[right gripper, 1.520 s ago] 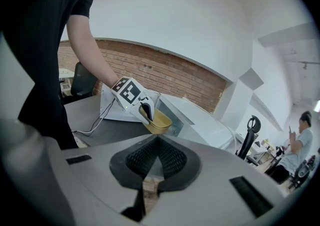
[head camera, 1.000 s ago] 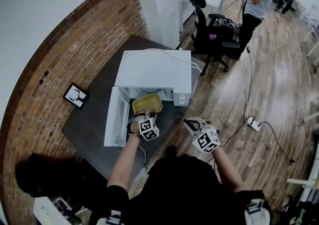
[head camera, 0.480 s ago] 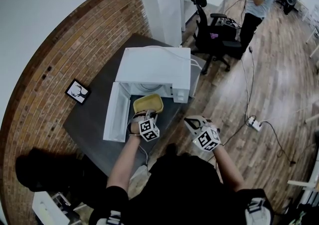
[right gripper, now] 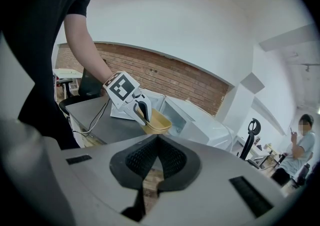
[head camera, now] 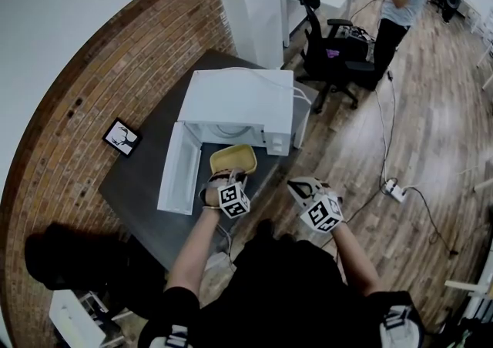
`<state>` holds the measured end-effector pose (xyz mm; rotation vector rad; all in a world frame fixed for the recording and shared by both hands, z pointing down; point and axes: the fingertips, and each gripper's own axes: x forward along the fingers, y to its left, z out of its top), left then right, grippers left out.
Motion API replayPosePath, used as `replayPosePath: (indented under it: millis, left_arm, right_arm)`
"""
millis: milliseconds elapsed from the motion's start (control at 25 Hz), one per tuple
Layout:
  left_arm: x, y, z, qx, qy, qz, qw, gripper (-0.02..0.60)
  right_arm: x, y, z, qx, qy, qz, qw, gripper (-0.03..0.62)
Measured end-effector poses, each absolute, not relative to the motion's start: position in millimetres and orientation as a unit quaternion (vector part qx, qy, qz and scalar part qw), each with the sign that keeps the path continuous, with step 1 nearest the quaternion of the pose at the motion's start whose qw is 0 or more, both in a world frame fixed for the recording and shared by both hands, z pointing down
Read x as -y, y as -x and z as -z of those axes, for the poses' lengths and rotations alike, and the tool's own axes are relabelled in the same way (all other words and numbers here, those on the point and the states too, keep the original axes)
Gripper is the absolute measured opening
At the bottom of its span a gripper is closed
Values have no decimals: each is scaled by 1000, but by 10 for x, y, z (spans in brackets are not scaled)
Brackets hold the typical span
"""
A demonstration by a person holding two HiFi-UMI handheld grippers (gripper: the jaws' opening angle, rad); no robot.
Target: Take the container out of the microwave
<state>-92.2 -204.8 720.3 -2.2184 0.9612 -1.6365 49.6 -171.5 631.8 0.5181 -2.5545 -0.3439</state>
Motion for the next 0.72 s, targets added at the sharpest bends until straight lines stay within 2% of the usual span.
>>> replayPosePath:
  millis: [720]
  left_arm:
    - [1834, 732, -7142, -324, 756, 555, 125, 29]
  right_arm:
    - [1627, -631, -6362, 939, -191, 125, 256, -2]
